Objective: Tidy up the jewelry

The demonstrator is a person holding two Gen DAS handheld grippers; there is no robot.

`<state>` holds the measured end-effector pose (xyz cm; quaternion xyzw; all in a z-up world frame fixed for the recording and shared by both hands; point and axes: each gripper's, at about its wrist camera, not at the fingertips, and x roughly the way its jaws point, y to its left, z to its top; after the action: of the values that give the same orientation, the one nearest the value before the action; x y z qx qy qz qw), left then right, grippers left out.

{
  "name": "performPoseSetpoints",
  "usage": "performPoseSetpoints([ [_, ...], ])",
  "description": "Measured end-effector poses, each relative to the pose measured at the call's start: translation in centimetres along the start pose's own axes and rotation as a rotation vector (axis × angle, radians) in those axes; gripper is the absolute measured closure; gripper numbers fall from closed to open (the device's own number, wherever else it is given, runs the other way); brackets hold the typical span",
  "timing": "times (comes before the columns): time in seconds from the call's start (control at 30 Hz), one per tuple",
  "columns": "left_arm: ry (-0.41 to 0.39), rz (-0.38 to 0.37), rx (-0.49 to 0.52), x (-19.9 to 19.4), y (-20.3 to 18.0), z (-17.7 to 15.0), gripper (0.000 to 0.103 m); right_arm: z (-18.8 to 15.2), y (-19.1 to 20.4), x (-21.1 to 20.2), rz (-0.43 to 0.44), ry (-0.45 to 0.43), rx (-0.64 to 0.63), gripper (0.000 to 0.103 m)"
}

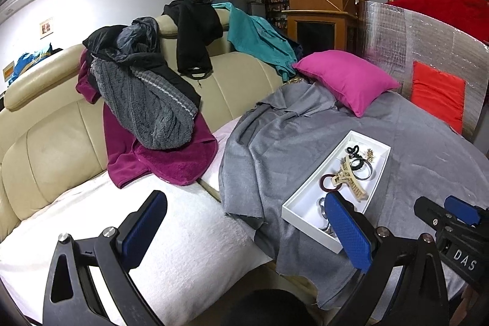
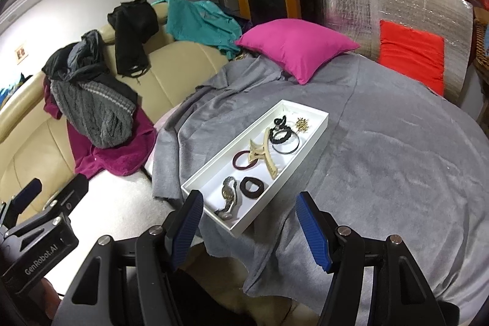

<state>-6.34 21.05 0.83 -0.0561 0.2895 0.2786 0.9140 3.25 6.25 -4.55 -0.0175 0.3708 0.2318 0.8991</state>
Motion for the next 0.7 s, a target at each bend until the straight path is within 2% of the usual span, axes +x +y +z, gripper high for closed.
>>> performPoseSetpoints([
  [0.27, 0.014, 0.001, 0.024, 1.4, -0.6, -0.2, 0.001, 0.2, -1.9, 1.1, -0.015, 0.012, 0.048, 0.036],
  [0.7, 0.031, -0.007, 0.018, 4.7, 0.3, -0.2, 0.001, 0.9, -0.6, 4.0, -0.032, 0.031, 0.025, 0.036],
])
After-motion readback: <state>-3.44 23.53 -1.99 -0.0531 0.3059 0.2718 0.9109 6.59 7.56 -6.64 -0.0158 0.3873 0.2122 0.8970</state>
